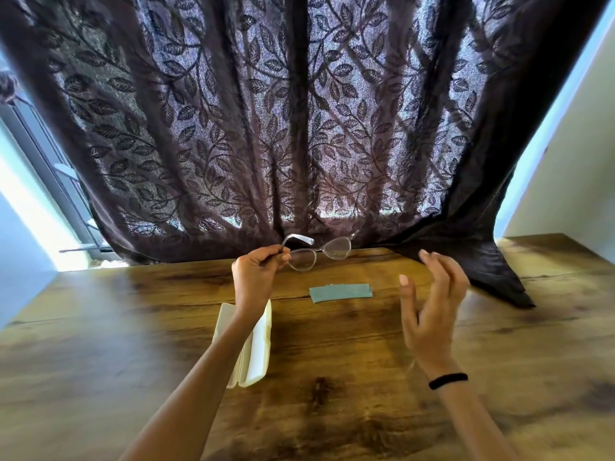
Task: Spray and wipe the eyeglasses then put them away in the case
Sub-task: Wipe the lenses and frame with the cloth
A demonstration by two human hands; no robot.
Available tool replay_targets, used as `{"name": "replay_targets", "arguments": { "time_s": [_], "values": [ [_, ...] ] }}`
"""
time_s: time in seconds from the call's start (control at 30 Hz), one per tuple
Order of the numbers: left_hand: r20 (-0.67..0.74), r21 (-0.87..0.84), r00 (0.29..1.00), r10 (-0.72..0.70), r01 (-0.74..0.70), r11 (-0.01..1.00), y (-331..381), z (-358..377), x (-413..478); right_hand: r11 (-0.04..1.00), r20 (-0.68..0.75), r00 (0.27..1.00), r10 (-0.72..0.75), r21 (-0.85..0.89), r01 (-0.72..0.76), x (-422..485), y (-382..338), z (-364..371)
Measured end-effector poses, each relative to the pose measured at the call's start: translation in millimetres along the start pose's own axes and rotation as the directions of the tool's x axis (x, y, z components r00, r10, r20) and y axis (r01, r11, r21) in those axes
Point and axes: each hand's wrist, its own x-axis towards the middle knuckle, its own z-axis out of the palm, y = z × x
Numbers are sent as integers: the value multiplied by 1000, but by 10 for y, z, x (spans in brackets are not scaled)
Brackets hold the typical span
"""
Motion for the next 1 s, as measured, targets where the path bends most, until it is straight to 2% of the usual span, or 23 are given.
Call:
{"name": "replay_targets", "arguments": {
  "time_s": [0.1, 0.23, 0.43, 0.53, 0.6, 0.73, 1.0],
  "values": [
    [-15, 14, 1000, -2, 2, 1000, -23, -45, -16, 1000, 97, 995, -4, -2, 4, -18, -74, 162],
    [-33, 37, 999, 21, -20, 999, -47, -101, -31, 998, 314, 949, 23, -64, -3, -162, -23, 388],
    [-67, 31, 997, 25, -23, 999, -121, -172, -24, 982, 587, 809, 30, -168, 86, -299, 155, 721],
    [-51, 34, 998, 29, -28, 999, -167, -191, -6, 990, 699, 711, 79, -137, 25, -341, 176, 921],
    [-47, 46, 998, 39, -37, 998, -187, -210, 9, 991, 735, 669, 109, -132, -16, -365, 168, 1055],
    [-63, 60, 997, 51, -47, 997, -224, -242, 46, 990, 780, 617, 106, -139, 6, -399, 136, 1278],
    [-67, 44, 995, 73, -71, 997, -278, -250, 47, 980, 799, 591, 115, -190, 67, -474, 112, 1379]
  ]
}}
